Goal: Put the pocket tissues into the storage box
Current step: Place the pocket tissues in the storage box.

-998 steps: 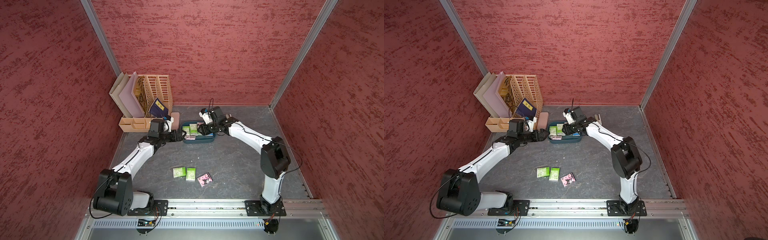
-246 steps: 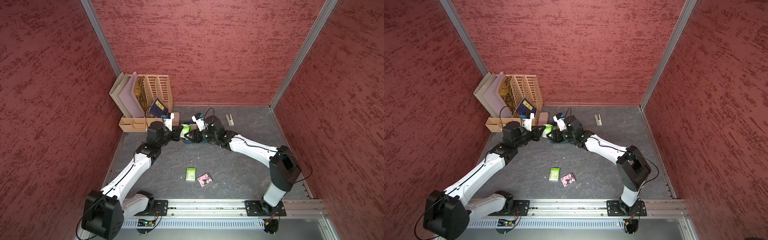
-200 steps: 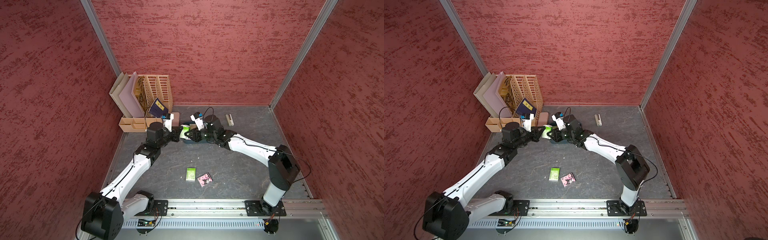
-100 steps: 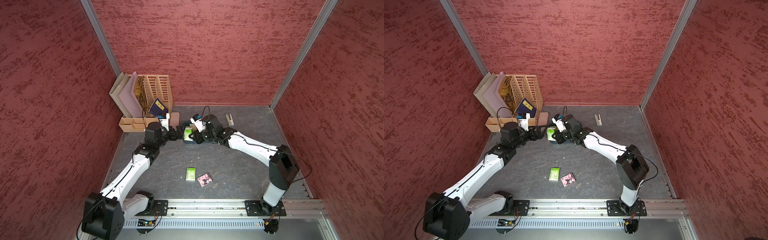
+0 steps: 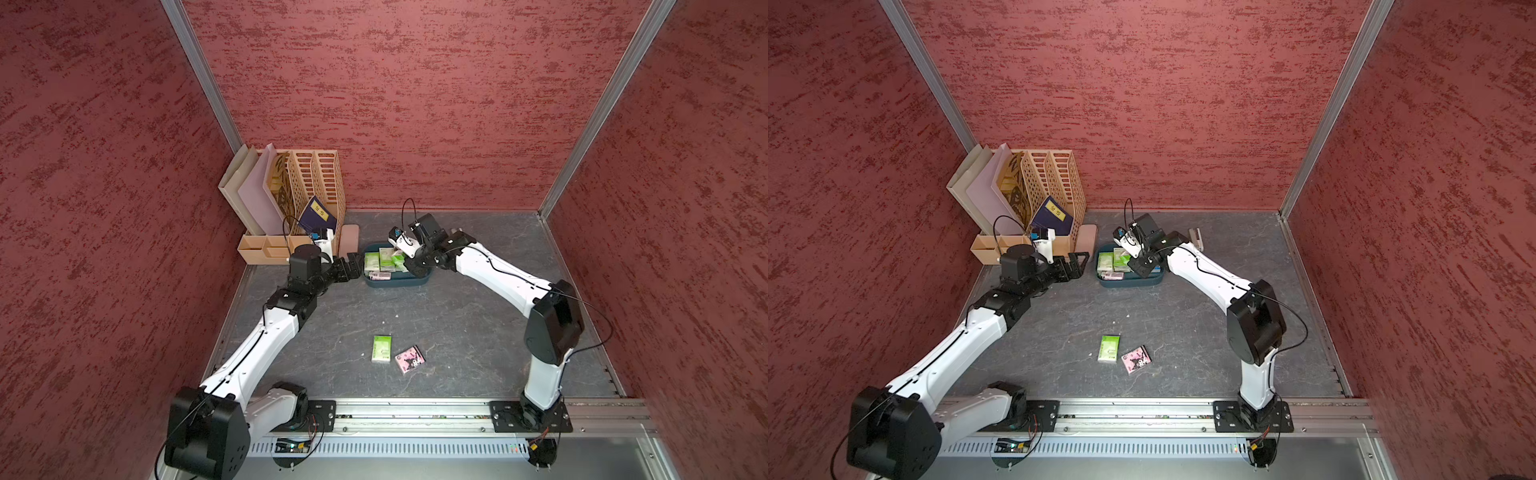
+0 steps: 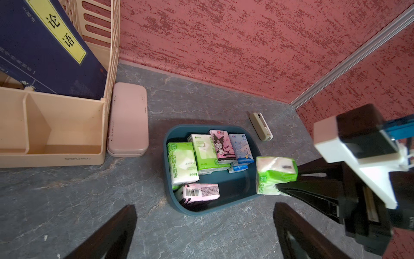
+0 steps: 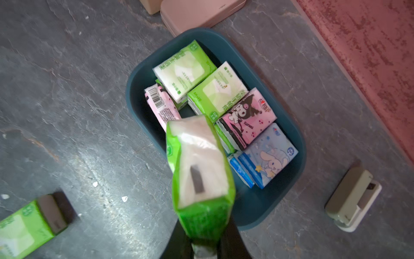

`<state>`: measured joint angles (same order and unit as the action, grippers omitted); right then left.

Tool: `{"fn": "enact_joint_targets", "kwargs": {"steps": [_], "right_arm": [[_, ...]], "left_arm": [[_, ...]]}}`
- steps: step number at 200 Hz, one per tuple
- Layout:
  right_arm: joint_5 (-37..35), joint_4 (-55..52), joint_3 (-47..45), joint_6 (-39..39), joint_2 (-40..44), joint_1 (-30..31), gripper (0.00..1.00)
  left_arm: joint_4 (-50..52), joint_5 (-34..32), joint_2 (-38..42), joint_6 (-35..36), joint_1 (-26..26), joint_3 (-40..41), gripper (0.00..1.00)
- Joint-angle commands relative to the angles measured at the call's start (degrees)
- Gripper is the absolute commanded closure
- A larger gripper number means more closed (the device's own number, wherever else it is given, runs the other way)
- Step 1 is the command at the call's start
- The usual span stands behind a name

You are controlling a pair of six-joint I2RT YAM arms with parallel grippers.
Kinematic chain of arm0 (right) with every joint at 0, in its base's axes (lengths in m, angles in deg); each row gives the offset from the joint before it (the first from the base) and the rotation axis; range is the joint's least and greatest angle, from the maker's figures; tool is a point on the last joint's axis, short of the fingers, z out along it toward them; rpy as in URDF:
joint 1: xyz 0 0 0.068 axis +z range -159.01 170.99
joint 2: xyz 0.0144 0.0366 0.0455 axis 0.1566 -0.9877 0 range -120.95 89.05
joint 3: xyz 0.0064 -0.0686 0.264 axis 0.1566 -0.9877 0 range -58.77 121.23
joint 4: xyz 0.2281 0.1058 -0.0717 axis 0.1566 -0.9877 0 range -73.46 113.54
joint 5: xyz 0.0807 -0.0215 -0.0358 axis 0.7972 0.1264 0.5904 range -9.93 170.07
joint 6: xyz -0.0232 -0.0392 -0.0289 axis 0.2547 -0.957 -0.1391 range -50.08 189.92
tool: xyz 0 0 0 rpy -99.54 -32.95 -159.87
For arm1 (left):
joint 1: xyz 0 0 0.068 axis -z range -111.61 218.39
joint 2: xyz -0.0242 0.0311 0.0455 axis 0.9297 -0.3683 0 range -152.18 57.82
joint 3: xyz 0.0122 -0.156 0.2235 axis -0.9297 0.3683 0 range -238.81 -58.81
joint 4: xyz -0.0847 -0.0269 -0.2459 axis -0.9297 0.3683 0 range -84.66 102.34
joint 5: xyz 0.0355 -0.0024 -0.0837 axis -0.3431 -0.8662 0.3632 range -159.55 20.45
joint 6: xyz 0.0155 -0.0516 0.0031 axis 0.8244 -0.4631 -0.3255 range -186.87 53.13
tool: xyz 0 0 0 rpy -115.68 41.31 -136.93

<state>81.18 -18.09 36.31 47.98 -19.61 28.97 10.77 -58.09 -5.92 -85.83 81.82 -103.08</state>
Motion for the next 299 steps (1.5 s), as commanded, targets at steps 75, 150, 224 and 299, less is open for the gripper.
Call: {"fn": "enact_joint_targets", "kwargs": {"steps": [75,150,224,299], "right_arm": [[-4.2,5.3,0.2,-12.5,-7.7,0.4,1.0],[-4.6,3.7,4.6,-11.5,-13.2,0.6,1.0],[-2.4,2.9,5.7,-9.6,-14.1,1.4,0.86],[0.4,3.8,2.4,-5.2,-7.8,0.8,0.5]], "left_arm": [[1.3,-0.5,-0.6,2.7,-0.7,-1.8,0.0],[1.9,-0.4,-1.7,3.2,-0.8,-2.5,0.0],[3.1,-0.5,-1.9,4.3,-0.8,-2.6,0.0],[3.3,-0.6,-1.7,4.5,-0.8,-2.2,0.0]]}}
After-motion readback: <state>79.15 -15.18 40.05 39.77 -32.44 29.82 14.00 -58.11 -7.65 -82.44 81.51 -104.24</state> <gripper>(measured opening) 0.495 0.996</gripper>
